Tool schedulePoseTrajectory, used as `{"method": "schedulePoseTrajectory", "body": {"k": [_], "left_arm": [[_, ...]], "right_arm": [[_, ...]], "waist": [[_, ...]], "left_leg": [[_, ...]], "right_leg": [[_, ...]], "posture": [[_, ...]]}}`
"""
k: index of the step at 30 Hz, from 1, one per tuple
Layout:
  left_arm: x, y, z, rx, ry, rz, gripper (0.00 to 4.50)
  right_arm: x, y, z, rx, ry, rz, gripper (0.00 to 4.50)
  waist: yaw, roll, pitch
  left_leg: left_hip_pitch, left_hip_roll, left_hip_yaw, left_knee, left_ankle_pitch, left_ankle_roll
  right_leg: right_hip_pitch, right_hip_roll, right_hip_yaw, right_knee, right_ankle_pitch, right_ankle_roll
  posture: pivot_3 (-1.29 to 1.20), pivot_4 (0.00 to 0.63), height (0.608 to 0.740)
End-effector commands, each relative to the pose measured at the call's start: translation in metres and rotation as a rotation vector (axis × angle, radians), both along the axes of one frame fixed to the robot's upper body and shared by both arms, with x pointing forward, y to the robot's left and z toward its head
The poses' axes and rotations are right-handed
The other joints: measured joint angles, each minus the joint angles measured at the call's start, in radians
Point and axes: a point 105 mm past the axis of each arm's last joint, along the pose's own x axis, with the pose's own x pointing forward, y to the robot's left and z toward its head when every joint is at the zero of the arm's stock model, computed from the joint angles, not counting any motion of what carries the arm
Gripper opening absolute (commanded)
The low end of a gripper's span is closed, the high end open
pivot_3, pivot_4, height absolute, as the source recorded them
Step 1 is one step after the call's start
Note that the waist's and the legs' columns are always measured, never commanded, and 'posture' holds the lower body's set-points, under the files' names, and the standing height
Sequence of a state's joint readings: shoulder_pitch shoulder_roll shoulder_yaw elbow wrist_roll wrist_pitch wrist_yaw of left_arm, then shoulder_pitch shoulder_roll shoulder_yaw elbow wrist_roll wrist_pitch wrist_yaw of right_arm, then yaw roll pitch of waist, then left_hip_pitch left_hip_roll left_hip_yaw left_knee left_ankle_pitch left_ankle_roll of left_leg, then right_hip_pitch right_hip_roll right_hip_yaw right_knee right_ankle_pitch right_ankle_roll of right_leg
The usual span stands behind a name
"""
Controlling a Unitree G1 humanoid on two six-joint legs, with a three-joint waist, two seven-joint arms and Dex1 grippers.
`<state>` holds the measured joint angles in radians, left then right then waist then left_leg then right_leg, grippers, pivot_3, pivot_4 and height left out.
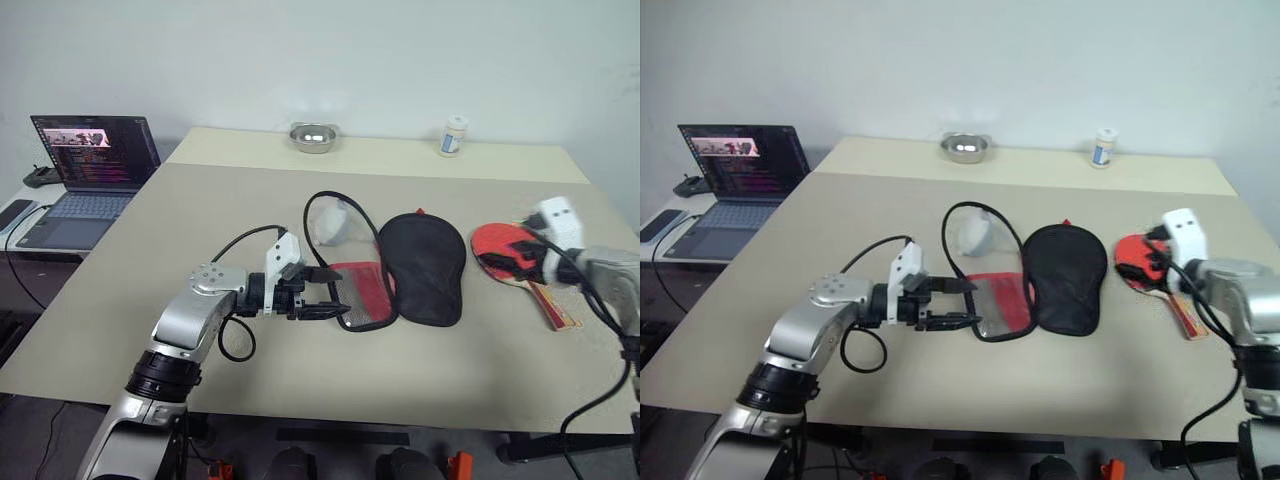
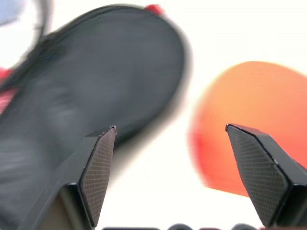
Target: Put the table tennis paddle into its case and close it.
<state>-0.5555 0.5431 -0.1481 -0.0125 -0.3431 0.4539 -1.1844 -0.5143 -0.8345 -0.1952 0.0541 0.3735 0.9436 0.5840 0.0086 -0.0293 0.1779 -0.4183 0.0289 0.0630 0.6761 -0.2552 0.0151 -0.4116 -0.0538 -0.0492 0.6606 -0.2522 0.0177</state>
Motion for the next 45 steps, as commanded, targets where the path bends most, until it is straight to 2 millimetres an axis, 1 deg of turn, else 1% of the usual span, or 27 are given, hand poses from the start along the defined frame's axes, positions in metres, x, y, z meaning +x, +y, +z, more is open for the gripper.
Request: {"method": "schedulePoseTrajectory", "body": {"k": [1,4,6,10,12,21,25,30,31,32,34,38,39,40,42,43,44,45], "left_arm": [[-0.007,-0.015,0.029,-0.06,-0.082,-0.066,3.51],[-0.005,-0.017,0.029,-0.053,-0.089,-0.079,3.51],[-0.002,-0.017,0.027,-0.046,-0.091,-0.085,3.51],[0.0,-0.018,0.027,-0.05,-0.092,-0.095,3.51],[0.001,-0.017,0.026,-0.048,-0.092,-0.096,3.51],[0.004,-0.011,0.021,-0.039,-0.093,-0.085,3.51],[0.004,-0.008,0.018,-0.032,-0.096,-0.076,3.51],[0.004,-0.006,0.016,-0.026,-0.098,-0.068,3.51],[0.004,-0.005,0.016,-0.024,-0.099,-0.067,3.51],[0.005,-0.005,0.016,-0.021,-0.1,-0.065,3.51],[0.005,-0.004,0.017,-0.02,-0.101,-0.063,3.51],[0.005,-0.005,0.018,-0.016,-0.103,-0.063,3.51],[0.005,-0.005,0.018,-0.015,-0.104,-0.063,3.51],[0.005,-0.005,0.019,-0.015,-0.105,-0.062,3.51],[0.004,-0.003,0.02,-0.013,-0.107,-0.059,3.51],[0.004,-0.002,0.021,-0.012,-0.108,-0.055,3.51],[0.004,-0.002,0.021,-0.011,-0.108,-0.053,3.51],[0.005,0.0,0.022,-0.011,-0.11,-0.045,3.51]], "right_arm": [[-0.012,-0.035,-0.002,-0.027,-0.05,-0.138,4.02],[-0.016,-0.051,-0.02,-0.031,-0.005,-0.207,4.02],[-0.017,-0.059,-0.03,-0.022,0.021,-0.233,4.02],[-0.012,-0.067,-0.038,-0.007,0.032,-0.251,4.02],[-0.009,-0.067,-0.041,-0.005,0.041,-0.246,4.02],[0.004,-0.047,-0.054,0.022,0.086,-0.167,4.02],[0.006,-0.048,-0.063,0.011,0.111,-0.18,4.02],[0.01,-0.053,-0.067,0.02,0.119,-0.231,4.02],[0.011,-0.053,-0.067,0.031,0.119,-0.239,3.65],[0.012,-0.053,-0.067,0.05,0.116,-0.247,3.43],[0.013,-0.051,-0.067,0.082,0.113,-0.256,2.82],[0.015,-0.051,-0.065,0.095,0.097,-0.279,1.54],[0.016,-0.053,-0.061,0.076,0.078,-0.287,1.19],[0.019,-0.056,-0.049,0.056,0.032,-0.301,1.09],[0.022,-0.054,-0.021,0.038,-0.057,-0.305,1.09],[0.022,-0.05,-0.008,0.038,-0.091,-0.295,1.09],[0.021,-0.047,-0.002,0.039,-0.107,-0.288,1.09],[0.019,-0.039,0.008,0.044,-0.131,-0.268,1.09]], "waist": [[0.001,0.0,0.0],[-0.005,0.001,0.0],[-0.013,0.001,0.0],[-0.016,0.002,0.0],[-0.016,0.002,0.001],[-0.013,0.003,0.001],[-0.012,0.003,0.001],[-0.013,0.003,0.001],[-0.013,0.003,0.001],[-0.013,0.003,0.001],[-0.013,0.003,0.001],[-0.013,0.003,0.001],[-0.013,0.003,0.001],[-0.013,0.003,0.001],[-0.013,0.004,0.002],[-0.013,0.005,0.003],[-0.014,0.007,0.004],[-0.014,0.008,0.004]], "left_leg": [[0.0,0.0,0.0,0.0,0.0,0.0],[0.001,0.0,0.001,0.001,0.0,0.0],[0.003,0.0,0.002,0.001,0.0,0.0],[0.004,0.001,0.002,0.001,0.001,0.0],[0.004,0.001,0.003,0.001,0.001,0.0],[0.003,0.0,0.004,0.001,0.001,0.0],[0.003,0.0,0.003,0.001,0.001,0.0],[0.003,0.0,0.004,0.001,0.001,0.0],[0.003,0.0,0.004,0.001,0.001,0.0],[0.003,0.0,0.004,0.001,0.001,0.0],[0.004,0.0,0.004,0.001,0.001,0.0],[0.004,0.0,0.004,0.002,0.001,0.0],[0.004,0.0,0.004,0.002,0.001,0.0],[0.004,0.0,0.004,0.002,0.001,0.0],[0.003,0.0,0.005,0.002,0.001,0.0],[0.003,0.0,0.005,0.002,0.001,0.0],[0.003,0.0,0.005,0.001,0.001,0.0],[0.002,0.0,0.006,0.001,0.001,0.0]], "right_leg": [[0.0,0.0,0.0,0.0,0.0,0.0],[0.0,0.0,0.001,0.001,0.0,0.0],[0.0,0.0,0.003,0.003,-0.002,0.005],[0.0,0.003,0.004,0.004,-0.002,0.005],[0.0,0.005,0.005,0.004,-0.002,0.005],[0.0,0.004,0.005,0.002,-0.001,0.004],[0.0,0.004,0.005,0.002,-0.001,0.004],[0.0,0.004,0.005,0.003,-0.001,0.004],[0.0,0.004,0.005,0.003,-0.001,0.004],[0.0,0.004,0.005,0.003,-0.001,0.004],[0.0,0.004,0.005,0.003,-0.001,0.004],[0.001,0.004,0.006,0.003,0.0,0.005],[0.001,0.004,0.006,0.003,0.0,0.005],[0.001,0.003,0.006,0.003,0.0,0.004],[0.0,0.003,0.006,0.003,0.001,0.002],[0.0,0.003,0.006,0.003,0.001,0.002],[-0.001,0.002,0.007,0.003,0.001,0.002],[-0.002,0.002,0.008,0.003,0.002,0.002]], "posture": [[0.0,0.15,0.74],[0.0,0.15,0.74],[0.0,0.15,0.74],[0.0,0.15,0.74],[0.0,0.15,0.74],[0.0,0.15,0.74],[0.0,0.15,0.74],[0.0,0.15,0.74],[0.0,0.15,0.74],[0.0,0.15,0.74],[0.0,0.15,0.74],[0.0,0.15,0.74],[0.0,0.15,0.74],[0.0,0.15,0.74],[0.0,0.15,0.74],[0.0,0.15,0.74],[0.0,0.15,0.74],[0.0,0.15,0.74]]}}
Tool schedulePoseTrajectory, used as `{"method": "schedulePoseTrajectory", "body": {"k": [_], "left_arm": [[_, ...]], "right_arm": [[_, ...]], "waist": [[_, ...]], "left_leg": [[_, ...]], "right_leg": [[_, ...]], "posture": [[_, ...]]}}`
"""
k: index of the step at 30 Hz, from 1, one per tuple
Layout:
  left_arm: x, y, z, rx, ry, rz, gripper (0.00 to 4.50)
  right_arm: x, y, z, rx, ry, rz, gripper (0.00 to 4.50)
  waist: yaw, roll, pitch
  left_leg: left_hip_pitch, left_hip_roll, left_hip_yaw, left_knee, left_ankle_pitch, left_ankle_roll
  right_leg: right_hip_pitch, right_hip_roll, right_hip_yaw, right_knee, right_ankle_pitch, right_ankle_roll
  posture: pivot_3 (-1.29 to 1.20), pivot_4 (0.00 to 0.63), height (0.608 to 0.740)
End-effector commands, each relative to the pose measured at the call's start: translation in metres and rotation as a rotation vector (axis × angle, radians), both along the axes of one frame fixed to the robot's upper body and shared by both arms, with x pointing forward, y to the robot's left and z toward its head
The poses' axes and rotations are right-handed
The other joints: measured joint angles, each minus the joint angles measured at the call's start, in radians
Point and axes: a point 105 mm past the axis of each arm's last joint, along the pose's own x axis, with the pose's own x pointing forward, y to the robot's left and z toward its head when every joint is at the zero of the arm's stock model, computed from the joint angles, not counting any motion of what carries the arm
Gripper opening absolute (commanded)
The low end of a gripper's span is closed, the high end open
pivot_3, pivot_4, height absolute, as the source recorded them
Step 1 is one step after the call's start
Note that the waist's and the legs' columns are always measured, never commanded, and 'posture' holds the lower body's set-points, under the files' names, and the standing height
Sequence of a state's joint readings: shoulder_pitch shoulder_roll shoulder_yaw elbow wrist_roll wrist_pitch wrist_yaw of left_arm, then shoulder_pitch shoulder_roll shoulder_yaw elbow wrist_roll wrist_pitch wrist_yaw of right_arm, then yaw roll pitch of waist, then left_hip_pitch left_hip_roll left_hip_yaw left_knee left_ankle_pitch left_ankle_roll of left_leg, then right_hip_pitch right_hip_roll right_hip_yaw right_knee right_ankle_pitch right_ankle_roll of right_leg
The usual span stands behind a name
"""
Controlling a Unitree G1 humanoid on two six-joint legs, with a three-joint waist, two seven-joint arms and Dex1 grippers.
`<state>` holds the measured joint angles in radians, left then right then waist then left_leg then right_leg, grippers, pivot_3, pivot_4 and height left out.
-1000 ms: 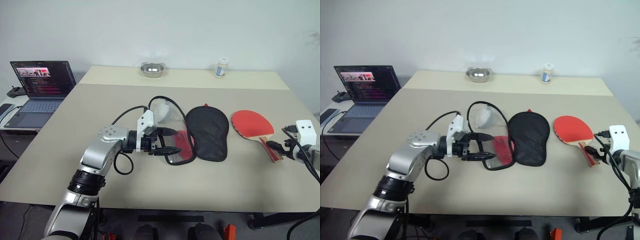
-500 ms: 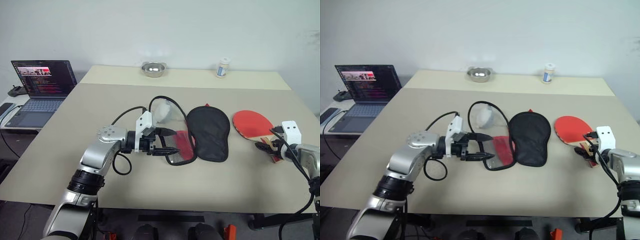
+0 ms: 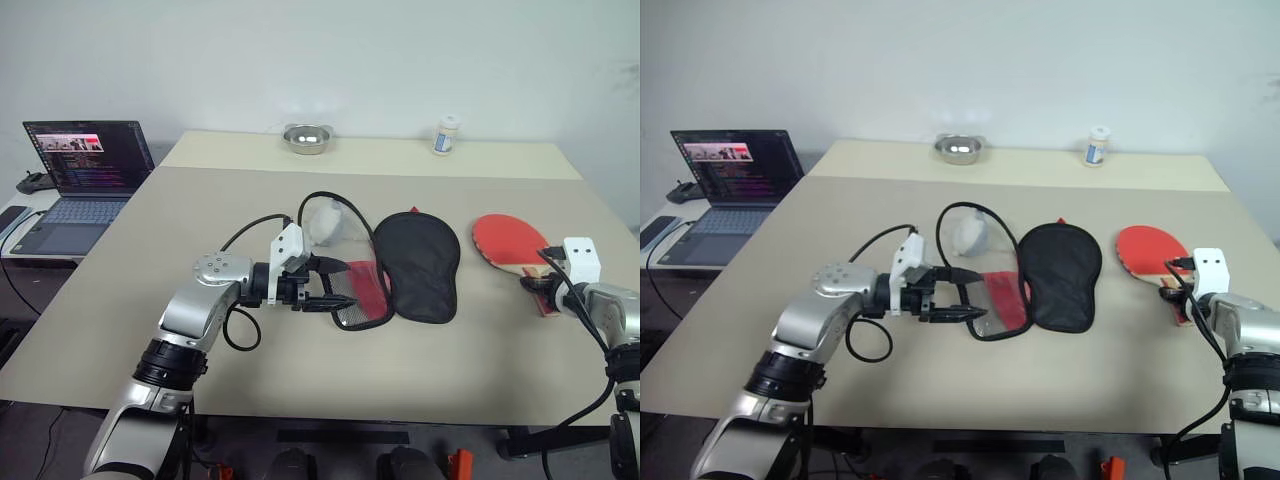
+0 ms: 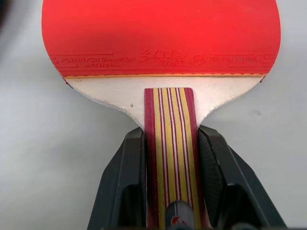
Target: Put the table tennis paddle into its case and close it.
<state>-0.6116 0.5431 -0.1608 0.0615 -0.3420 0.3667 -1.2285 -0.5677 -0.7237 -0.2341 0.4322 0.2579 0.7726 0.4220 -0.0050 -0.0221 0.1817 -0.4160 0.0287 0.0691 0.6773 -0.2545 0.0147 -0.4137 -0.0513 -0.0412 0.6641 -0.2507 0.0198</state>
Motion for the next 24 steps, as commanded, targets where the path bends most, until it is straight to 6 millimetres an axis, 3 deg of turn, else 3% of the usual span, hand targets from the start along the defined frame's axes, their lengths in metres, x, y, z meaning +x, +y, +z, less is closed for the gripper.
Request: {"method": "schedulePoseTrajectory", "body": {"k": [1,6,9,12,16,24], "left_arm": [[0.0,0.003,0.013,-0.01,-0.053,0.013,3.51],[0.0,0.006,0.011,-0.007,-0.052,0.027,3.51],[-0.001,0.004,0.011,-0.003,-0.054,0.021,3.51],[0.0,0.003,0.011,-0.001,-0.061,0.017,3.51],[0.0,0.003,0.008,-0.001,-0.062,0.014,3.51],[0.001,0.004,0.006,-0.019,-0.066,0.03,3.51]], "right_arm": [[0.001,0.022,0.071,-0.022,-0.213,0.048,1.09],[-0.013,0.091,0.078,0.051,-0.255,0.144,1.09],[-0.019,0.134,0.072,0.123,-0.262,0.178,1.09],[-0.021,0.161,0.061,0.166,-0.248,0.176,1.09],[-0.023,0.178,0.049,0.191,-0.226,0.165,1.09],[-0.015,0.178,0.029,0.178,-0.177,0.136,1.09]], "waist": [[-0.001,0.002,0.001],[-0.002,0.002,0.001],[-0.001,0.002,0.001],[0.0,0.002,0.001],[0.006,0.002,0.001],[0.001,0.002,0.001]], "left_leg": [[0.0,0.0,0.001,-0.001,0.0,0.0],[-0.001,0.004,0.0,-0.002,0.0,0.0],[-0.001,0.004,-0.001,-0.002,0.0,-0.001],[-0.002,0.001,0.0,-0.001,0.0,-0.001],[-0.005,-0.001,0.002,0.0,0.0,0.0],[-0.006,0.0,0.002,0.0,0.0,0.0]], "right_leg": [[-0.001,0.0,0.001,0.0,0.0,0.0],[-0.003,0.001,0.0,0.001,0.0,0.0],[-0.003,0.001,0.0,0.001,0.0,0.0],[-0.004,0.0,0.0,0.002,0.0,0.0],[-0.006,-0.001,0.001,0.001,0.001,0.002],[-0.007,0.001,0.002,0.001,0.001,0.002]], "posture": [[0.0,0.15,0.74],[0.0,0.15,0.74],[0.0,0.15,0.74],[0.0,0.15,0.74],[0.0,0.15,0.74],[0.0,0.15,0.74]]}}
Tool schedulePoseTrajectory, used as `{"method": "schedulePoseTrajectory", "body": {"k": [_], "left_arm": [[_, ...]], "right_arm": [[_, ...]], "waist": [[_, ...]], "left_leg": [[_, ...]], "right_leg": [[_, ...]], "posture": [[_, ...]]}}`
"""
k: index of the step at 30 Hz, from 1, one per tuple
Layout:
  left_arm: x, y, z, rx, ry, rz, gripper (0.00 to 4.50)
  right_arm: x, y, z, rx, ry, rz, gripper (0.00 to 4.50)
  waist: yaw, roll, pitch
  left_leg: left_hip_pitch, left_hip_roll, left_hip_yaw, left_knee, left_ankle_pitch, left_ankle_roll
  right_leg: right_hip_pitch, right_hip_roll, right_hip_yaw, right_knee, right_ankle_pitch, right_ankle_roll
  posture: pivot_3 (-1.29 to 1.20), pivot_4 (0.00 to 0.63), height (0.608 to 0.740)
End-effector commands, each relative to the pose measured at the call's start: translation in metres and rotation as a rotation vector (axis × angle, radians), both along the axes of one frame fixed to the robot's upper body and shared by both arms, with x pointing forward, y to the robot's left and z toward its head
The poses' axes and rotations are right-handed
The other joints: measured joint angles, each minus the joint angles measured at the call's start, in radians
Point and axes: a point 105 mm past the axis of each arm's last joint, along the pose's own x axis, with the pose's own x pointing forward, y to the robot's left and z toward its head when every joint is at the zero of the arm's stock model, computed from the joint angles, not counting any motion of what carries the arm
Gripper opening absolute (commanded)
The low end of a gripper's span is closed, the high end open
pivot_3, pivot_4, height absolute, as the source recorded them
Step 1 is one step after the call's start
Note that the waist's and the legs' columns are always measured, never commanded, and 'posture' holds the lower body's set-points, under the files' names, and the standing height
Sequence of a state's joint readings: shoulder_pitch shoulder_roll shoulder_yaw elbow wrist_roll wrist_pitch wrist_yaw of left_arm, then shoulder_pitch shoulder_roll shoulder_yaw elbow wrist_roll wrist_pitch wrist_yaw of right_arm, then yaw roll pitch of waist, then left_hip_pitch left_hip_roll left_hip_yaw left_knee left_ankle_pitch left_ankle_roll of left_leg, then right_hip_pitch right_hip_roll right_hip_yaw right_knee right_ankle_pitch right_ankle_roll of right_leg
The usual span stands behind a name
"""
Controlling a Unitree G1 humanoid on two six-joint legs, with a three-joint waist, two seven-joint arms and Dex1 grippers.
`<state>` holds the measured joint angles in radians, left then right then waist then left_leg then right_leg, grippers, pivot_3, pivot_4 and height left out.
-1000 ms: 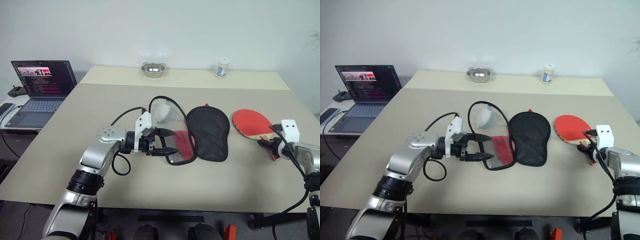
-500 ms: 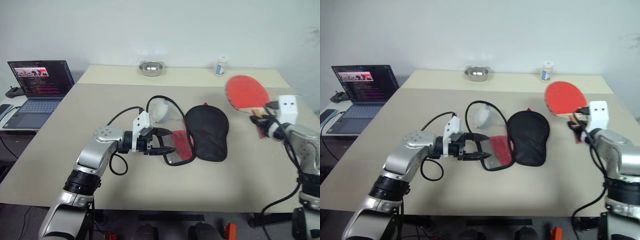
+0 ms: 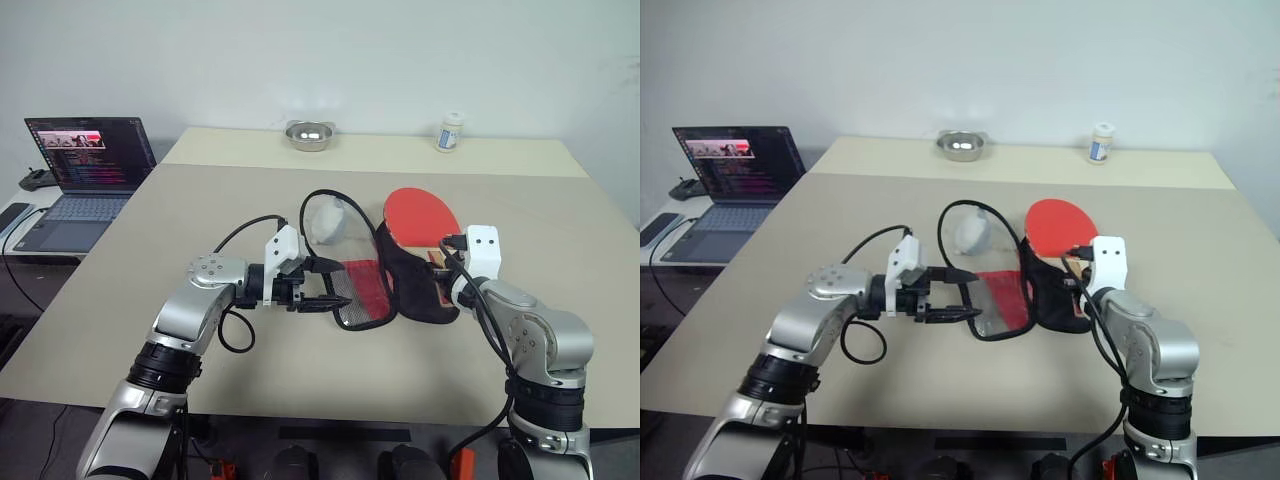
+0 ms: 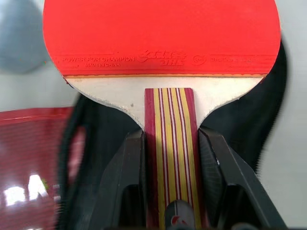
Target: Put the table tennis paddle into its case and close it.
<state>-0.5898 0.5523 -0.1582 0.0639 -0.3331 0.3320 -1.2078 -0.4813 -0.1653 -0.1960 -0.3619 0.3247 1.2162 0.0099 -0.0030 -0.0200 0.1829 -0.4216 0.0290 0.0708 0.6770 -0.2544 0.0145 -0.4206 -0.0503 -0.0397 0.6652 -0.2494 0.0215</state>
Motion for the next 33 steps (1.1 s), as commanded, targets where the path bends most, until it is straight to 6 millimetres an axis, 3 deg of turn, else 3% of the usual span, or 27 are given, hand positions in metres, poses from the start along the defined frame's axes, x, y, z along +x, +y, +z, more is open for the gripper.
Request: {"method": "schedulePoseTrajectory", "body": {"k": [1,26,33], "left_arm": [[-0.001,-0.001,0.01,-0.025,-0.046,0.003,3.51],[-0.002,-0.005,0.014,-0.024,-0.052,0.013,3.51],[-0.003,-0.003,0.012,-0.018,-0.053,0.022,3.51]], "right_arm": [[0.004,-0.001,0.006,-0.001,-0.052,-0.014,1.09],[0.014,0.005,-0.008,-0.014,-0.029,-0.004,1.09],[0.01,0.008,0.0,-0.003,-0.072,-0.019,3.36]], "waist": [[-0.001,0.0,0.0],[-0.005,0.0,0.0],[-0.005,0.0,0.0]], "left_leg": [[0.0,0.0,0.0,0.0,0.0,0.0],[0.0,0.0,0.0,0.0,0.0,0.0],[0.0,0.0,0.0,0.0,0.0,0.0]], "right_leg": [[0.0,0.001,0.0,0.0,0.0,0.0],[0.0,0.001,0.001,0.0,0.0,0.0],[0.0,0.001,0.001,0.0,0.0,0.0]], "posture": [[0.0,0.15,0.74],[0.0,0.15,0.74],[0.0,0.15,0.74]]}}
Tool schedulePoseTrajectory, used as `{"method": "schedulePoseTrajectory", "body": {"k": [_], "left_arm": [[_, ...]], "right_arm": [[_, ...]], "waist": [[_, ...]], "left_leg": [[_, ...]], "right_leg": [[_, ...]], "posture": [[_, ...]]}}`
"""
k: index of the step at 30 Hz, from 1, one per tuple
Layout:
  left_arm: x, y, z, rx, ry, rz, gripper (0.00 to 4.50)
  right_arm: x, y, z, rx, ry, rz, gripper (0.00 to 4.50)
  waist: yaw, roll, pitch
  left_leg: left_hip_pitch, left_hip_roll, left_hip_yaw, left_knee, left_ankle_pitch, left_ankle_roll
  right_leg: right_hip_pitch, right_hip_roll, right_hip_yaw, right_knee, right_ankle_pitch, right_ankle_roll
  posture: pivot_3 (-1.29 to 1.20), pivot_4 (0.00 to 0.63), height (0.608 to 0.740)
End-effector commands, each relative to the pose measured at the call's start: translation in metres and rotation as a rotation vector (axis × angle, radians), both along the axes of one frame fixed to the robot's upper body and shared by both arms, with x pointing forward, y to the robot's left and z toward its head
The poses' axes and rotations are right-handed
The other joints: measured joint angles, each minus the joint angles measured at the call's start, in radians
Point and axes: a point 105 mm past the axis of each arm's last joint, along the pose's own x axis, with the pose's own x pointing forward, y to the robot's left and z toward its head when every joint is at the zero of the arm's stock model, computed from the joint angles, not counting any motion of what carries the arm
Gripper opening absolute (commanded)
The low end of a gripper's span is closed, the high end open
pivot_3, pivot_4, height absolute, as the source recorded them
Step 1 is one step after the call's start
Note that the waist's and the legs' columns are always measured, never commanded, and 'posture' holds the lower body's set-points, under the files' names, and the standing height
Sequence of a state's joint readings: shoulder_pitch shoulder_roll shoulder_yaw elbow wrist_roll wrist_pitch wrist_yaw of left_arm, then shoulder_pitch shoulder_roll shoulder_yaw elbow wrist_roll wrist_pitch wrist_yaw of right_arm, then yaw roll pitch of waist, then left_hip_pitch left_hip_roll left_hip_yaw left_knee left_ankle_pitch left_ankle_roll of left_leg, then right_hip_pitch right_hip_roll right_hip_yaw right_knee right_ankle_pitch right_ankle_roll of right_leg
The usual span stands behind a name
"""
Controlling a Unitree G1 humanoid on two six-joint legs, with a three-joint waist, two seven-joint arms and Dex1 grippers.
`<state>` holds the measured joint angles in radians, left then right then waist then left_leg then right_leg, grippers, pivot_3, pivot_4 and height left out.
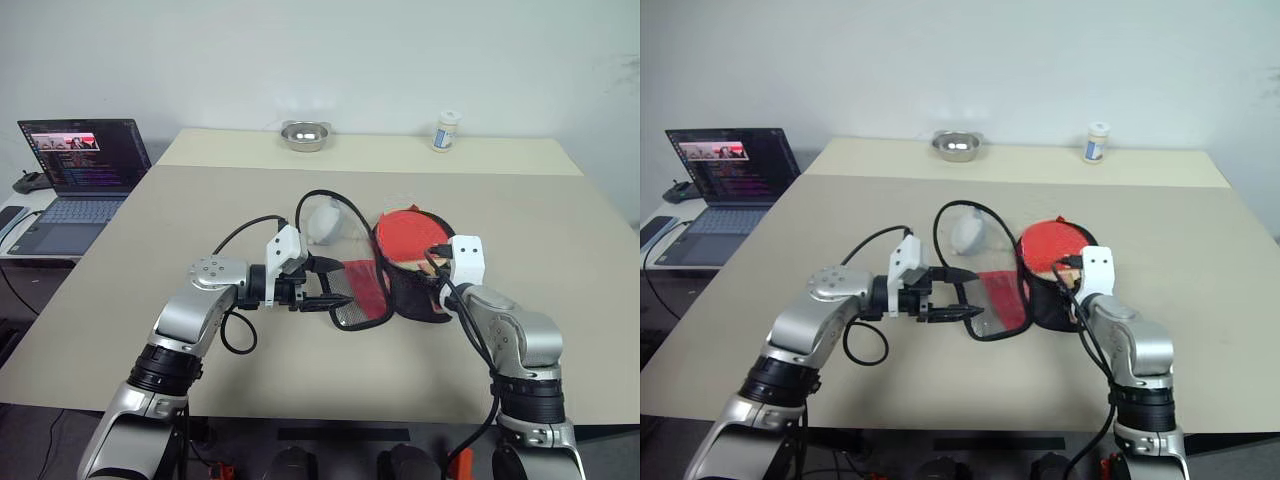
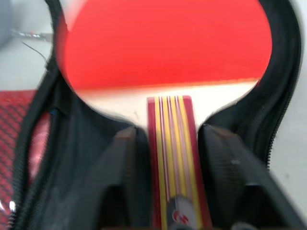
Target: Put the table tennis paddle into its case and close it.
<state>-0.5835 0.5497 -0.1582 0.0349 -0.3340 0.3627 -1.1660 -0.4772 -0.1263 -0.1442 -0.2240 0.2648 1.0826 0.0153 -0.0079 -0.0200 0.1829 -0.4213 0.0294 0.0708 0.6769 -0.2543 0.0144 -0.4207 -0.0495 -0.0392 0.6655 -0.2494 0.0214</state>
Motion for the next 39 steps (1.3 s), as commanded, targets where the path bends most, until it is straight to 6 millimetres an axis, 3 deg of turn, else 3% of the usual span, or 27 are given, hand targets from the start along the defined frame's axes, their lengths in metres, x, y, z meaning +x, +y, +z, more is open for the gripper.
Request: {"method": "schedulePoseTrajectory", "body": {"k": [1,3,4,9,12,18,21,23,26,32,35,39], "left_arm": [[-0.004,0.0,0.01,-0.013,-0.052,-0.009,3.51],[-0.004,0.001,0.01,-0.013,-0.05,-0.005,3.51],[-0.004,0.002,0.009,-0.014,-0.049,-0.002,3.51],[-0.002,0.019,0.005,0.012,-0.029,0.054,3.51],[0.002,0.038,-0.003,0.056,-0.008,0.122,3.51],[0.01,0.054,-0.007,0.082,0.01,0.201,3.51],[0.032,0.078,-0.019,0.176,-0.004,0.375,3.51],[0.037,0.081,-0.021,0.181,0.009,0.403,3.13],[0.038,0.074,-0.023,0.181,0.03,0.391,2.26],[0.047,0.056,-0.03,0.164,0.072,0.399,0.05],[0.052,0.034,-0.031,0.132,0.097,0.369,0.01],[0.057,-0.024,-0.011,-0.018,0.122,0.258,0.01]], "right_arm": [[-0.003,-0.002,0.022,-0.014,-0.099,-0.013,3.71],[-0.006,-0.001,0.026,-0.038,-0.117,-0.002,4.4],[-0.008,-0.001,0.029,-0.049,-0.129,0.004,4.46],[-0.034,0.02,0.068,-0.06,-0.249,0.274,4.46],[-0.052,0.012,0.085,-0.141,-0.283,0.404,4.46],[-0.078,0.001,0.108,-0.209,-0.318,0.572,4.46],[-0.094,-0.006,0.123,-0.259,-0.351,0.666,4.46],[-0.099,-0.009,0.129,-0.284,-0.356,0.697,4.5],[-0.107,-0.014,0.134,-0.317,-0.348,0.744,4.5],[-0.112,-0.025,0.14,-0.344,-0.344,0.731,4.5],[-0.114,-0.028,0.139,-0.35,-0.335,0.726,4.5],[-0.119,-0.036,0.135,-0.349,-0.279,0.709,4.5]], "waist": [[0.0,0.0,0.0],[0.0,0.0,0.0],[0.0,0.0,0.0],[0.0,0.0,0.0],[0.001,0.0,0.0],[0.005,0.0,0.0],[0.006,-0.001,0.0],[0.006,-0.001,0.0],[0.006,-0.002,0.001],[0.008,-0.003,0.0],[0.009,-0.003,0.0],[0.018,-0.004,0.001]], "left_leg": [[0.0,0.0,0.0,0.0,0.0,0.0],[0.0,0.0,0.0,0.0,0.0,0.0],[0.0,0.0,0.0,0.0,0.0,0.0],[0.0,0.0,0.0,0.0,0.0,0.0],[0.001,0.001,0.0,0.0,0.0,0.0],[0.001,0.0,-0.001,0.0,0.0,0.0],[0.001,0.0,-0.001,0.0,0.0,0.0],[0.001,0.0,-0.001,0.0,0.0,0.0],[0.0,0.0,-0.001,0.0,0.0,0.0],[0.0,-0.001,-0.001,0.001,0.0,0.0],[0.0,-0.001,-0.001,0.001,0.0,0.0],[-0.001,-0.002,-0.001,0.002,0.0,0.0]], "right_leg": [[0.0,0.0,0.0,0.0,0.0,0.0],[0.0,0.0,0.0,0.0,0.0,0.0],[0.0,0.0,0.0,0.0,0.0,0.0],[0.0,0.0,0.0,0.0,0.0,0.0],[0.0,0.0,0.0,0.0,0.0,0.0],[0.001,-0.001,-0.001,-0.001,0.0,0.0],[0.001,-0.001,-0.001,-0.001,0.0,0.0],[0.001,-0.001,-0.001,-0.001,0.0,0.0],[0.001,-0.001,-0.001,-0.001,0.0,0.0],[0.001,-0.003,-0.001,-0.001,0.0,0.0],[0.001,-0.003,-0.001,-0.001,0.0,0.0],[0.002,-0.002,-0.002,-0.001,0.0,0.0]], "posture": [[0.0,0.15,0.74],[0.0,0.15,0.74],[0.0,0.15,0.74],[0.0,0.15,0.74],[0.0,0.15,0.74],[0.0,0.15,0.74],[0.0,0.15,0.74],[0.0,0.15,0.74],[0.0,0.15,0.74],[0.0,0.15,0.74],[0.0,0.15,0.74],[0.0,0.15,0.74]]}}
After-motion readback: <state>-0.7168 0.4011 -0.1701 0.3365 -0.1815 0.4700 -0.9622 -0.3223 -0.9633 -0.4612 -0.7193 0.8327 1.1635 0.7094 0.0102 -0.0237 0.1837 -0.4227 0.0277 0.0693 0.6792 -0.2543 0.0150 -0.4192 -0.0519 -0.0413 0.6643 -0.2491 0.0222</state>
